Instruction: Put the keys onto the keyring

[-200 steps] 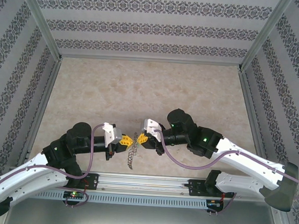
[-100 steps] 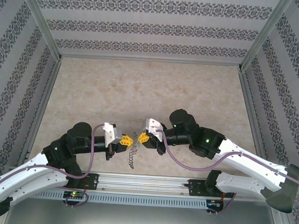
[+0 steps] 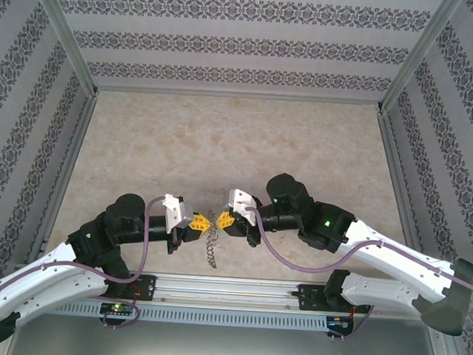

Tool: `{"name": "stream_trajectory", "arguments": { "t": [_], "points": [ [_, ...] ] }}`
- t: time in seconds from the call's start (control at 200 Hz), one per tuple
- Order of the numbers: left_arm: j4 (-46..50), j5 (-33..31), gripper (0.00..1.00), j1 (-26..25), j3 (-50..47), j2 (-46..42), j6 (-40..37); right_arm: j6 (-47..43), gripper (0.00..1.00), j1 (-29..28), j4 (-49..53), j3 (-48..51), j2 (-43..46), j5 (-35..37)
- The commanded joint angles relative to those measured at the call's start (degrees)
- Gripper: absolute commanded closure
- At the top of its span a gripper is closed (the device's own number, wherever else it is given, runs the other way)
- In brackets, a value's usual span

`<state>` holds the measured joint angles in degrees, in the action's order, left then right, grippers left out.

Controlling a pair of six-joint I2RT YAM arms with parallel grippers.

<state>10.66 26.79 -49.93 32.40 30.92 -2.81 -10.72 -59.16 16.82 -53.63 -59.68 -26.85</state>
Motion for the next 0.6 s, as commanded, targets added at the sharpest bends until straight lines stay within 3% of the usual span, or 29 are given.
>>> {"name": "stream_trajectory", "arguments": {
  "t": [0.0,0.6],
  "points": [
    [-3.9,0.7,1.0,-0.7,0.6,-0.9,-1.1,0.4,1.0,-0.6,-1.2,-1.7,-0.4,-0.2],
    [-3.9,0.8,1.0,-0.7,0.6,-0.9,-1.0,0.6,1.0,-0.6,-2.2,-0.8,1.2,2.3]
  ]
}}
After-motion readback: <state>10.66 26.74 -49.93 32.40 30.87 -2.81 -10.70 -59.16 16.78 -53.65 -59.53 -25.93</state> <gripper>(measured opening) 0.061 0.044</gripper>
